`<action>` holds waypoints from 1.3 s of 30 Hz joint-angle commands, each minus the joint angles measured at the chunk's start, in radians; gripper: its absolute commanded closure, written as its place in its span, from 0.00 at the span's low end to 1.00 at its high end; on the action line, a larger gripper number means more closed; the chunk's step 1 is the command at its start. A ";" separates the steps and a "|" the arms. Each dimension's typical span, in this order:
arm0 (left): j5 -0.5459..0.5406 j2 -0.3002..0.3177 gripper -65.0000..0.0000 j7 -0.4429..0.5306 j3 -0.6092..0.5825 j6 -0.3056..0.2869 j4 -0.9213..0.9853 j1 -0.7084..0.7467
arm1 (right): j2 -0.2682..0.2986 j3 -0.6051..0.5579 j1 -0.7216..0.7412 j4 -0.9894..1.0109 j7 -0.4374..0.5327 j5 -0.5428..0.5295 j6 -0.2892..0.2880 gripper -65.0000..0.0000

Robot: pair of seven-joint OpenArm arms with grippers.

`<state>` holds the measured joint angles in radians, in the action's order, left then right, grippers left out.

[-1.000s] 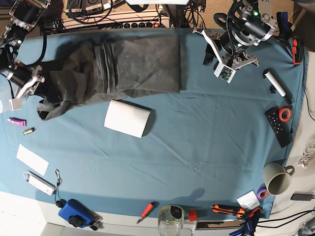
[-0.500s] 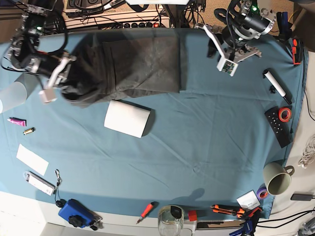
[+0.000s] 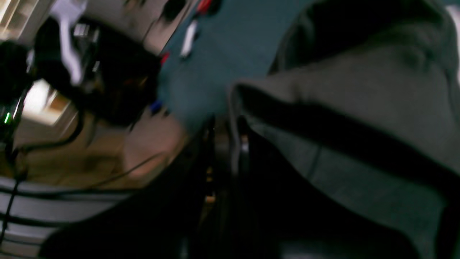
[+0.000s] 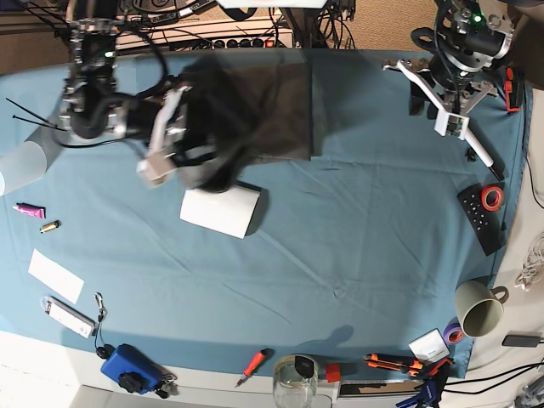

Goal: Fold the T-shirt properly
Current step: 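Grasp the strip's other end with the right gripper and lift it, then fold the held end over onto the shirt toward the left gripper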

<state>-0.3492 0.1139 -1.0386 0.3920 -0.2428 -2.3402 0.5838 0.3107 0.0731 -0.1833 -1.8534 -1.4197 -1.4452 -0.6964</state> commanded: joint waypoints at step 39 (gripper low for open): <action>0.024 0.003 0.72 0.037 0.030 0.000 -0.016 0.037 | -0.087 -0.089 0.217 -0.018 0.023 -0.038 -0.002 0.77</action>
<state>-0.3225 0.1139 -1.0229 0.4191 -0.2428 -2.3402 0.6128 0.2180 -0.0216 0.0177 -1.8534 -1.4170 -1.4513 -0.6971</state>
